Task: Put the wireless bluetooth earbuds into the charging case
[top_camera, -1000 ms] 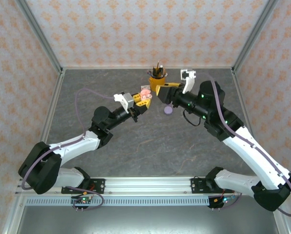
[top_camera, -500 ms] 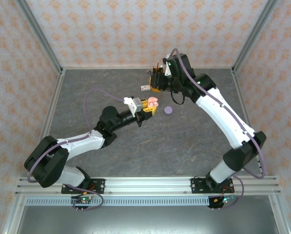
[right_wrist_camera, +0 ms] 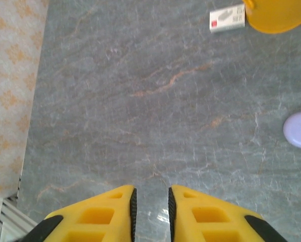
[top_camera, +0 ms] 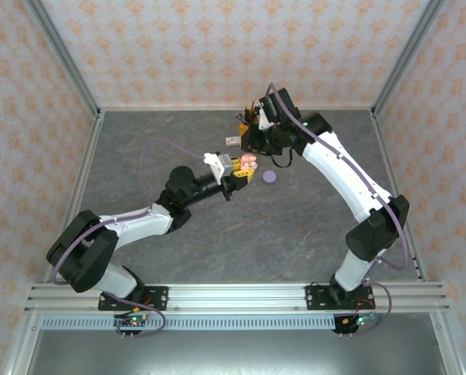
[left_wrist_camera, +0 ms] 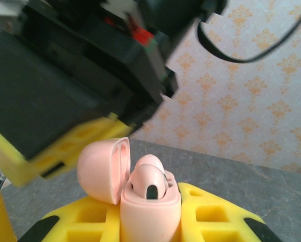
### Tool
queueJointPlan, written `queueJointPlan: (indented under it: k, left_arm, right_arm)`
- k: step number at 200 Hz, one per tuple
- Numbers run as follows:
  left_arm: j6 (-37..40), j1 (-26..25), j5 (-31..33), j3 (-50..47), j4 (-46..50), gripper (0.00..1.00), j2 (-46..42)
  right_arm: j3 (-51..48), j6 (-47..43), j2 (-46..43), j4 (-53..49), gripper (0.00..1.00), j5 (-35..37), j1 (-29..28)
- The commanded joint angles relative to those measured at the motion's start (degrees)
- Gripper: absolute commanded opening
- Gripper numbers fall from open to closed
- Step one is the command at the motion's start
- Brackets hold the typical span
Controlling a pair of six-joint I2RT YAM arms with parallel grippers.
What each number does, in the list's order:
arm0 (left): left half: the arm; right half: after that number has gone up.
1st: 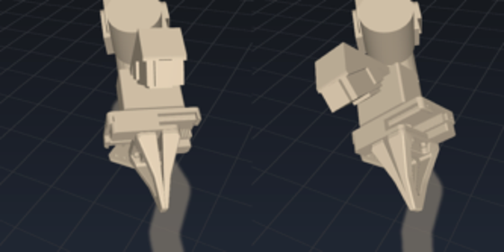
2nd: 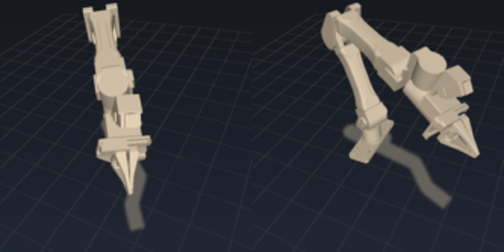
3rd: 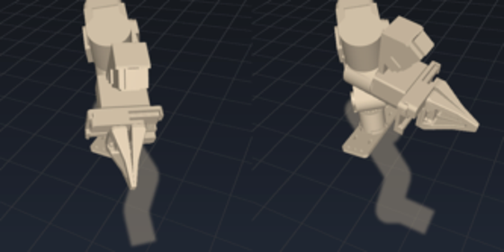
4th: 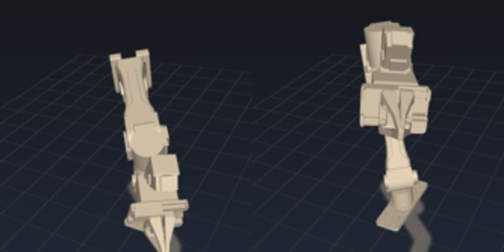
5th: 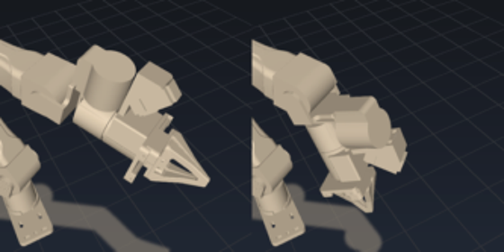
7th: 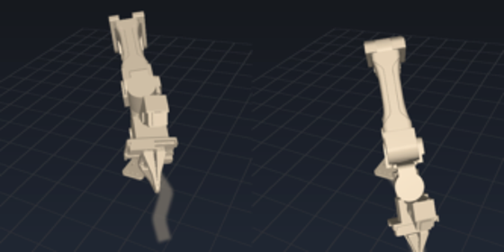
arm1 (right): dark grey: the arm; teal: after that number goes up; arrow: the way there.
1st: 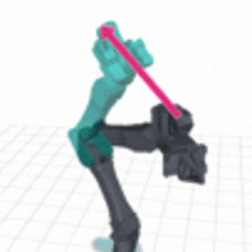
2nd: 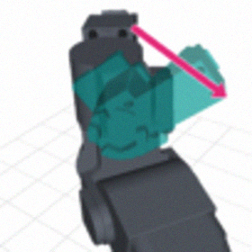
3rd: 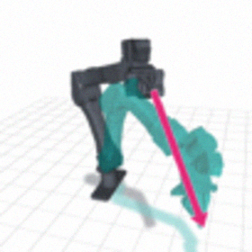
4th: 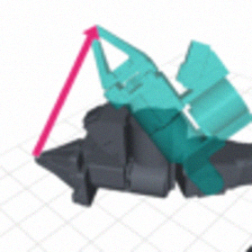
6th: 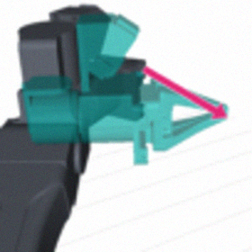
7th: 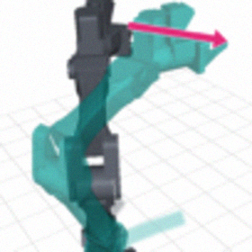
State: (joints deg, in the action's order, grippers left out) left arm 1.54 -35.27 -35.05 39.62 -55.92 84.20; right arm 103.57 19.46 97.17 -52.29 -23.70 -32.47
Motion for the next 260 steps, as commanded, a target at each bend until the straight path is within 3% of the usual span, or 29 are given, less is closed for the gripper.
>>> queueJointPlan:
  k: [1,52,99,176,221,260]
  left_arm:
    - [-0.1,-0.4,1.9,2.4,-1.8,0.00,1.0]
    - [-1.1,-0.4,3.8,4.1,-2.6,0.00,4.2]
    - [-3.2,-0.4,5.4,5.9,0.0,0.00,6.4]
    - [-15.8,-0.4,11.8,7.3,16.9,0.00,10.5]
    - [-24.0,-0.4,13.3,11.1,28.8,0.00,16.4]
    - [-26.2,-0.3,15.4,13.8,35.5,0.00,21.0]
  right_arm:
    - [-4.3,0.1,-5.5,-0.5,0.24,-1.4,-0.6]
    - [-14.2,1.5,-15.9,1.5,0.20,1.8,-0.6]
    - [-20.1,6.2,-22.4,4.3,0.28,14.1,2.0]
    - [-36.2,9.9,-26.5,13.1,0.29,20.6,4.0]
    - [-40.0,8.9,-26.3,15.2,0.29,23.6,4.0]
    - [-41.9,8.7,-26.1,17.0,0.29,24.1,4.2]
